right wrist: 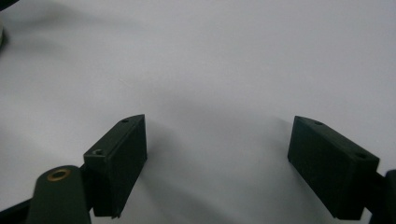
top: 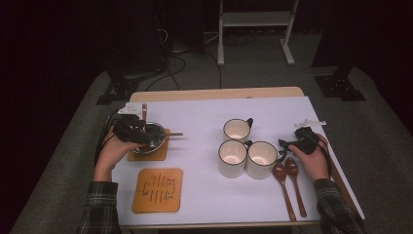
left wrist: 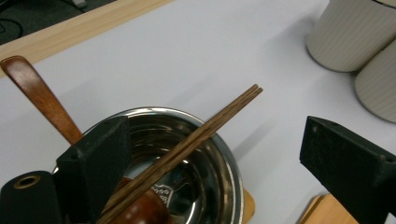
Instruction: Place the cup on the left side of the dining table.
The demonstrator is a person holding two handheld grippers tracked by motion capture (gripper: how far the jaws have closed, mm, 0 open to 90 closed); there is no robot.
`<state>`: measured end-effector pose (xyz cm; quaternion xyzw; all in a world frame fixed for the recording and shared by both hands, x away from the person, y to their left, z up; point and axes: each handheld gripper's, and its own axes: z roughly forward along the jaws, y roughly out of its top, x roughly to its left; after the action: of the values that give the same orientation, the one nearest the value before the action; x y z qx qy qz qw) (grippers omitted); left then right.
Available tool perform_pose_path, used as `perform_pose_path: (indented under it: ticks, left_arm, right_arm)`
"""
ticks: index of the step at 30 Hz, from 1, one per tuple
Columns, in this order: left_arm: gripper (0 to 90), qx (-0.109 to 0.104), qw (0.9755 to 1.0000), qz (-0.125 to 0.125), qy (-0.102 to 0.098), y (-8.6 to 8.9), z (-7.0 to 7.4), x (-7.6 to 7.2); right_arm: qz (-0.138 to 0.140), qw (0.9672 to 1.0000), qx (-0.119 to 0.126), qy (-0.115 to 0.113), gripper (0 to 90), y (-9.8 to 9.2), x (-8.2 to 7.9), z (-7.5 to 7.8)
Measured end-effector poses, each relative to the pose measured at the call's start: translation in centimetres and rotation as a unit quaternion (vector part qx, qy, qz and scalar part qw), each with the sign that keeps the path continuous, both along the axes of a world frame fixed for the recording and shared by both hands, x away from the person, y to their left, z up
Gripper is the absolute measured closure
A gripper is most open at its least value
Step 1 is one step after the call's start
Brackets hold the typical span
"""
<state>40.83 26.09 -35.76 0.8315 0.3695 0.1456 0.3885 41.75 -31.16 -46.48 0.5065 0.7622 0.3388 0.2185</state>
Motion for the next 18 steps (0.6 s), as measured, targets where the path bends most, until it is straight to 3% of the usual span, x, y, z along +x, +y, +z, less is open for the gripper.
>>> perform_pose_path:
  ticks: [5, 18]
  left_arm:
    - [6.1, -0.01, 0.9999, -0.002, -0.004, -0.9, 0.0, -0.9]
    - [1.8, -0.002, 0.9998, -0.01, -0.02, -3.6, -0.1, -2.9]
  right_arm:
    - [0.0, 1.0, 0.0, 0.0, 18.1, 0.0, 0.0, 0.0]
    - [0.0, 1.0, 0.0, 0.0, 18.2, 0.0, 0.0, 0.0]
